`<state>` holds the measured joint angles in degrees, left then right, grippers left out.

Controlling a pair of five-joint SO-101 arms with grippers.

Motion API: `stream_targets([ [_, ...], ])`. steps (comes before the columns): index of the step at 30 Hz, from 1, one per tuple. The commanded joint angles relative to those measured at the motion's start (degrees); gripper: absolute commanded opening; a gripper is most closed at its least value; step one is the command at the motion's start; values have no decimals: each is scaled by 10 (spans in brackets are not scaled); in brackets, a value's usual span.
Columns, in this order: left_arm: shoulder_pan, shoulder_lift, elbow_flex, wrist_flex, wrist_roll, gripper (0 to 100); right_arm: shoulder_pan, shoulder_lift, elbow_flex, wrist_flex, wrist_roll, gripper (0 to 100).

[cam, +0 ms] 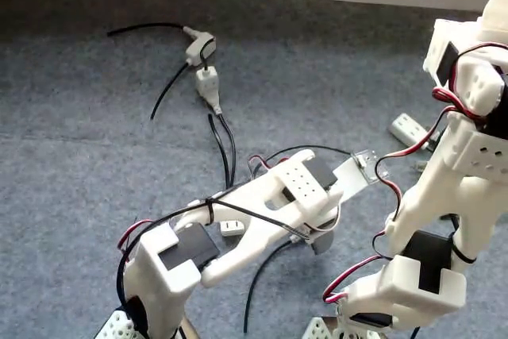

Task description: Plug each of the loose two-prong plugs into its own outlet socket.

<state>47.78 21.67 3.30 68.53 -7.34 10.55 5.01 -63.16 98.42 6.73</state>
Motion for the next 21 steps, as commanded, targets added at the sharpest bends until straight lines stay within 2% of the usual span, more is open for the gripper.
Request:
stream_targets([
  [1, 5, -4, -23, 18, -3, 291, 6, 0, -22, 3, -4, 112],
  [9, 8, -4, -23, 13, -3, 140, 6, 0, -22, 3, -4, 112],
  [16, 9, 0, -43, 18, -3, 165, 6, 0, -22, 3, -4, 112],
  [21, 27, 0, -42, 18, -2, 224, 6, 0, -22, 3, -4, 112],
])
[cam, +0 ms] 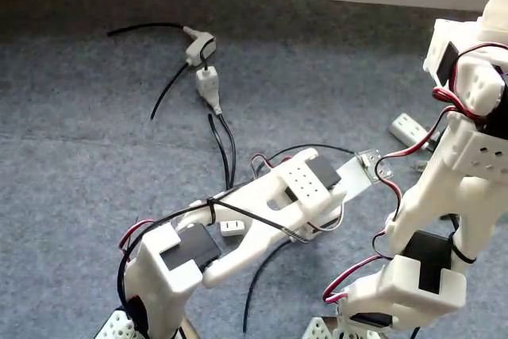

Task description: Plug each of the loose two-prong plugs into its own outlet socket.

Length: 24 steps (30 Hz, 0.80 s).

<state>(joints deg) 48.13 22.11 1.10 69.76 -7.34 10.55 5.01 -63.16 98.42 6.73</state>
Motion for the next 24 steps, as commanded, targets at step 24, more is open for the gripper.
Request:
stream_targets([
  [24, 58, -2, -20, 40, 1, 235, 5, 0, -22, 3, -4, 112],
])
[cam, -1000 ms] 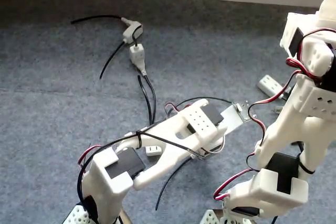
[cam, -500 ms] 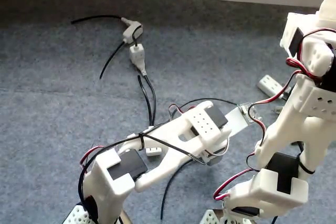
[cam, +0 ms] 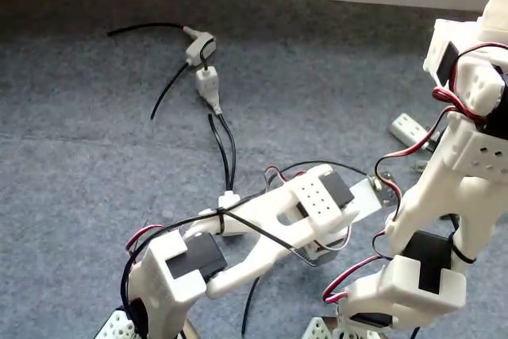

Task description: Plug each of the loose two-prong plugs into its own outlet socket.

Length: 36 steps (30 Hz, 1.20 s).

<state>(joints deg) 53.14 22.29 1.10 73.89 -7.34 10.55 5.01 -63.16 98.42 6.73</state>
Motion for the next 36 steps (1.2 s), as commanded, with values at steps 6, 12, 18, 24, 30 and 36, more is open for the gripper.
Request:
stream_targets([
  [6, 4, 26, -29, -45, 80, 234, 5, 0, -22, 3, -4, 112],
  [12, -8, 92, -125, 11, 84, 234, 5, 0, -22, 4, -4, 112],
  [18, -14, 149, -217, 95, 85, 234, 5, 0, -22, 4, -4, 112],
  [24, -15, 153, -247, 128, 84, 234, 5, 0, -22, 4, -4, 112],
  [30, -15, 153, -248, 124, 85, 234, 5, 0, -22, 4, -4, 112],
  [36, -45, 153, -289, 127, 85, 234, 5, 0, -22, 4, -4, 112],
])
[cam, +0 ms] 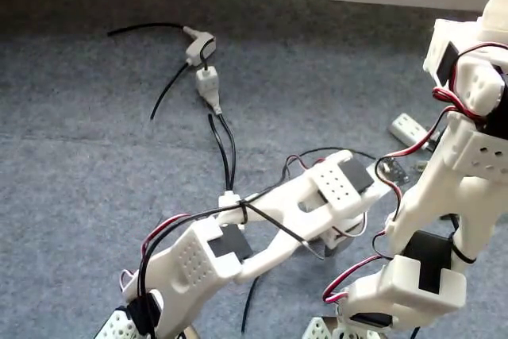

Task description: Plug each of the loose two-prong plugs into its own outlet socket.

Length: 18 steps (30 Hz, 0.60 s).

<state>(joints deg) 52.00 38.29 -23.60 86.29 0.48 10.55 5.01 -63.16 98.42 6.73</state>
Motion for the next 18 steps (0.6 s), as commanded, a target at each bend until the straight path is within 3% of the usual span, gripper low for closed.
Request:
stream_targets([
  [1, -44, -5, -49, 4, 7, 234, 5, 0, -22, 4, -4, 112],
  [18, -26, -1, -11, 13, 7, 234, 5, 0, -22, 4, -3, 112],
])
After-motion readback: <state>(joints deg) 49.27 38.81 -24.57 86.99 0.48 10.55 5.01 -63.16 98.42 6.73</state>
